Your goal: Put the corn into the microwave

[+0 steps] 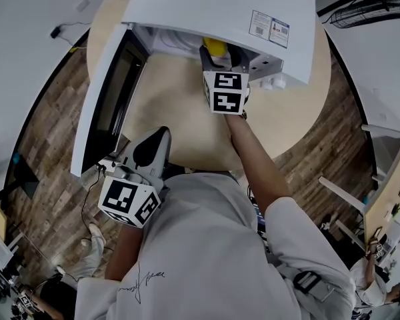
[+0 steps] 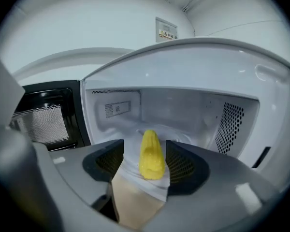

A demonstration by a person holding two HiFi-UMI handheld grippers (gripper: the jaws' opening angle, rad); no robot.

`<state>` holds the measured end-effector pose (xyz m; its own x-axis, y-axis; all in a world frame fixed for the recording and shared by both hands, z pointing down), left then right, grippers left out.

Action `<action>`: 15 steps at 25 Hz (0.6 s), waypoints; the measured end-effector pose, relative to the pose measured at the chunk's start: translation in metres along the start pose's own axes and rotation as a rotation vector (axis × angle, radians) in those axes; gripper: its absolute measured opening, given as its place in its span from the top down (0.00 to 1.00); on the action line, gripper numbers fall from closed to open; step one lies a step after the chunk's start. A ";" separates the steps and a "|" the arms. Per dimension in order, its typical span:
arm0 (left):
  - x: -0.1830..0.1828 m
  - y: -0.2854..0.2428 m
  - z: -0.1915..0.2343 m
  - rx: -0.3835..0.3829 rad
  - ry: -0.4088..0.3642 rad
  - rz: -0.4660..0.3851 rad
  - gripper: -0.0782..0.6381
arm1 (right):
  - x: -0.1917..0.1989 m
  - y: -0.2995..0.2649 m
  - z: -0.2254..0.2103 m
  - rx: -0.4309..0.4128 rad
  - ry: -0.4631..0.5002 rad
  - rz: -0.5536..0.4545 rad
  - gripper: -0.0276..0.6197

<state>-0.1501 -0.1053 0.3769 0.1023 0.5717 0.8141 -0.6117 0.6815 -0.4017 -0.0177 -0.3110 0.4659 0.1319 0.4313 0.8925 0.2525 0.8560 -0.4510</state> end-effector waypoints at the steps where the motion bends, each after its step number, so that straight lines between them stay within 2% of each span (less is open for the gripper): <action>1: 0.000 0.000 -0.002 0.001 0.000 -0.003 0.91 | 0.000 0.003 0.000 -0.006 -0.004 -0.002 0.52; 15: -0.003 0.001 -0.021 -0.002 -0.034 -0.041 0.91 | 0.000 0.043 0.002 -0.105 -0.048 0.022 0.67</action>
<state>-0.1347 -0.0964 0.3654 0.1006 0.5278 0.8434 -0.6057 0.7050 -0.3689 -0.0085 -0.2732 0.4464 0.0928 0.4650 0.8804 0.3498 0.8126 -0.4661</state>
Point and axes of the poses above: the fingertips, and each gripper's own axes: y backward along the fingers, z to its left, x out of its underside, the point moved 2 cm from there along y, backward along the fingers, and after that the axes turned 1 degree about -y, right-handed, at the moved point
